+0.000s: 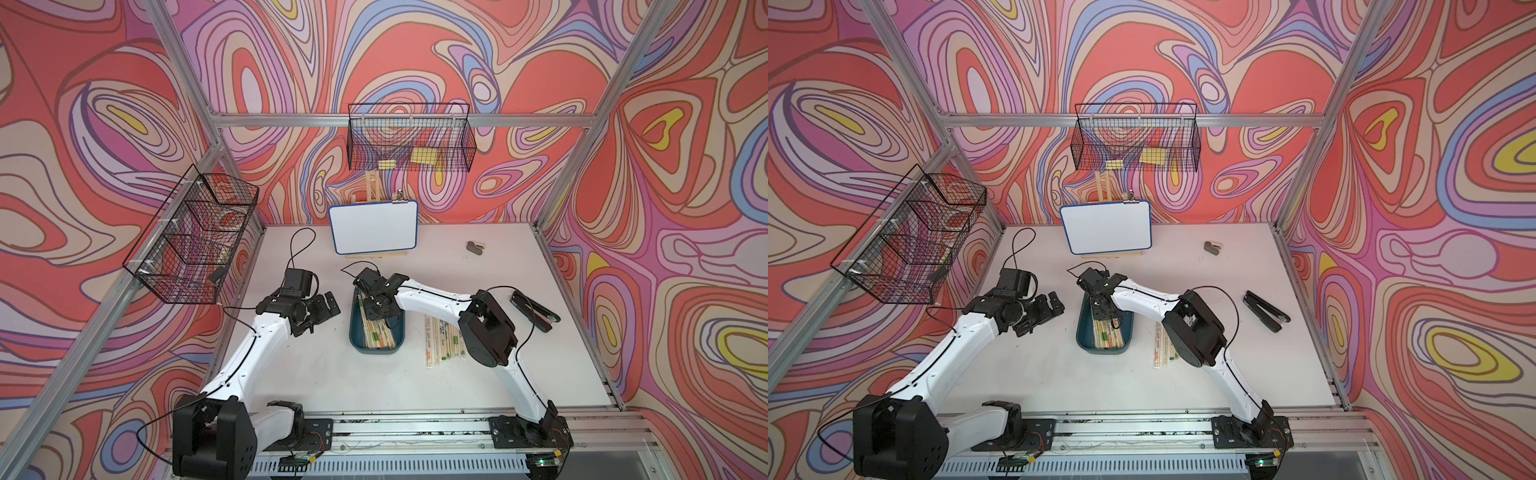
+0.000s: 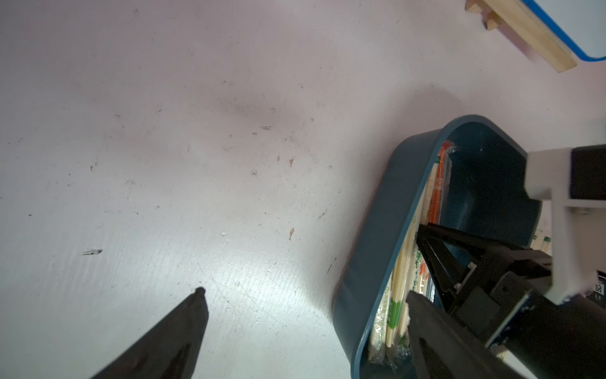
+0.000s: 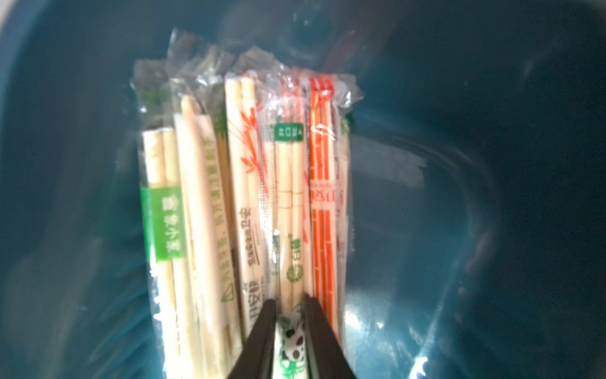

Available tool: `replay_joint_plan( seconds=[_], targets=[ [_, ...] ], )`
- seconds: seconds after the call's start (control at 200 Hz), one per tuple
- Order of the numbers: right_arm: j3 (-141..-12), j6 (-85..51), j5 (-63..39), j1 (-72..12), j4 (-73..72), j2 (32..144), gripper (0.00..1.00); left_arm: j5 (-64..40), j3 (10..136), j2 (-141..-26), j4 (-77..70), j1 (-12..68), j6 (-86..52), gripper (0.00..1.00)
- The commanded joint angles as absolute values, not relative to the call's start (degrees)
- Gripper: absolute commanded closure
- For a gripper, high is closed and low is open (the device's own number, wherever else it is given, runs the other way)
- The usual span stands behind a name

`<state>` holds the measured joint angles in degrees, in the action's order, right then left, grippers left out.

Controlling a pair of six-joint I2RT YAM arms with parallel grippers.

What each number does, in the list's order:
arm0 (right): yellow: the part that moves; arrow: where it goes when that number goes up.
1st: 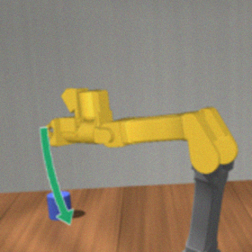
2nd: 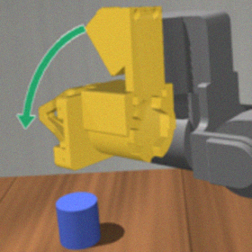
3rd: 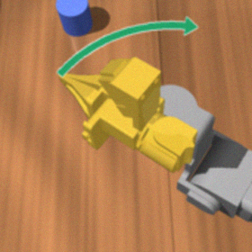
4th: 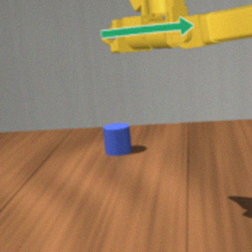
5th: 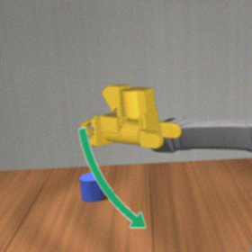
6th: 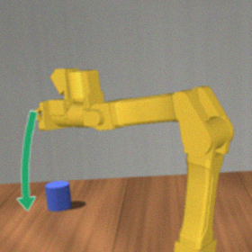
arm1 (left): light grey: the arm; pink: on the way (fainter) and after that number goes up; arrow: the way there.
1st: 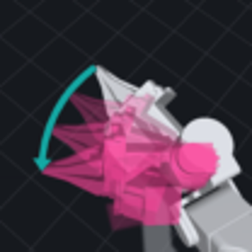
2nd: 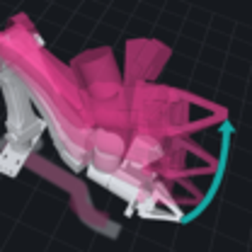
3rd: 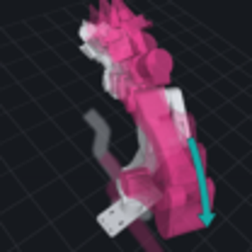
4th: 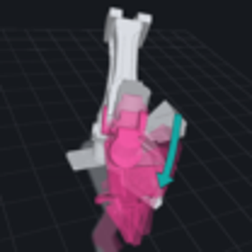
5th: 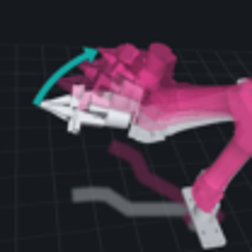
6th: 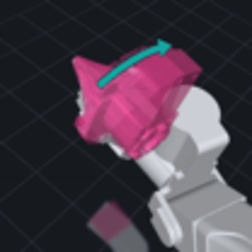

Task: Take the paired disposable chopsticks out of the storage box
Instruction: Pick up the paired disposable chopsticks from the storage box.

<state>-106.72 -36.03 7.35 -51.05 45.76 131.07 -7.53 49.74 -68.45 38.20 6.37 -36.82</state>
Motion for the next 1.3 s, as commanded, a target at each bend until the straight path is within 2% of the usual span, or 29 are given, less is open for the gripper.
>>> replay_joint_plan(
  seconds=[0.0,0.32,0.756,1.072,1.292],
  targets=[
    [-107.3,-35.6,8.9,-51.1,47.0,132.1,0.78,-8.0,49.9,-67.5,40.0,6.0,-35.9,0.00],
    [-106.4,-35.4,8.9,-51.2,46.6,132.1,0.76,-8.4,49.8,-67.8,39.5,6.0,-36.2,0.00],
    [-106.3,-35.2,8.2,-51.1,45.9,131.3,0.93,-8.3,49.7,-68.2,39.3,6.0,-36.2,0.00],
    [-106.4,-35.1,8.2,-50.8,45.8,129.3,1.00,-8.2,49.8,-68.6,39.1,6.0,-36.2,0.00],
    [-105.9,-35.2,8.0,-50.5,45.5,126.5,1.00,-8.3,49.9,-68.5,39.1,6.0,-36.2,0.00]
  ],
)
